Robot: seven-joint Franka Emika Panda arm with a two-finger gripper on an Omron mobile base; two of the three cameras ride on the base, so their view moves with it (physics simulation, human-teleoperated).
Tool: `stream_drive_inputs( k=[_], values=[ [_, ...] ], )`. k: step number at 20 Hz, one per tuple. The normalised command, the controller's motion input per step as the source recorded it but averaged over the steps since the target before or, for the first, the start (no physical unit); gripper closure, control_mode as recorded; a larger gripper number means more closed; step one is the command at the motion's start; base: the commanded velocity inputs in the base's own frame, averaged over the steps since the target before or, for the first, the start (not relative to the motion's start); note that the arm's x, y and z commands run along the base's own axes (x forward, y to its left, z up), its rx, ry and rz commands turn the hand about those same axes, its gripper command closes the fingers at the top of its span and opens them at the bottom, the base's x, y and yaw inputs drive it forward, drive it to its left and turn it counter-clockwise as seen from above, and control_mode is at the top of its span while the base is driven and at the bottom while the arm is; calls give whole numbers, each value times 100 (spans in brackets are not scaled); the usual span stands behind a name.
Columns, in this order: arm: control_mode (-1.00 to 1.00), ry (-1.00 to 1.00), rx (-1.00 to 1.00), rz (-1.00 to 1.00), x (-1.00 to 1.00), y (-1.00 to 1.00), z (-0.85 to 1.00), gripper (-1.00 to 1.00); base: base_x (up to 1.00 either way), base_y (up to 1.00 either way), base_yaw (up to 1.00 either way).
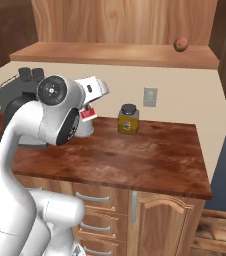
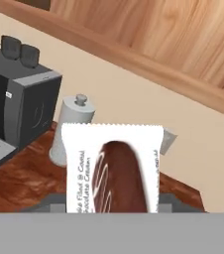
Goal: Pick the jam and bar from the counter and place them in the cabinets closest to them.
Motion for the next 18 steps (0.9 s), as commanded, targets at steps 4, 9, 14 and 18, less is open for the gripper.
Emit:
stream_drive_inputs(
  k=[4,9,14,18],
  values=[
    [-100,-23,11,-1,0,0,49,100,0,0,0],
    [-100,-13,7,-2,11,5,61,100,0,0,0],
    [-100,-2,2,0,13,7,62,100,0,0,0],
    [-100,11,-1,0,22,13,39,100,0,0,0]
  ],
)
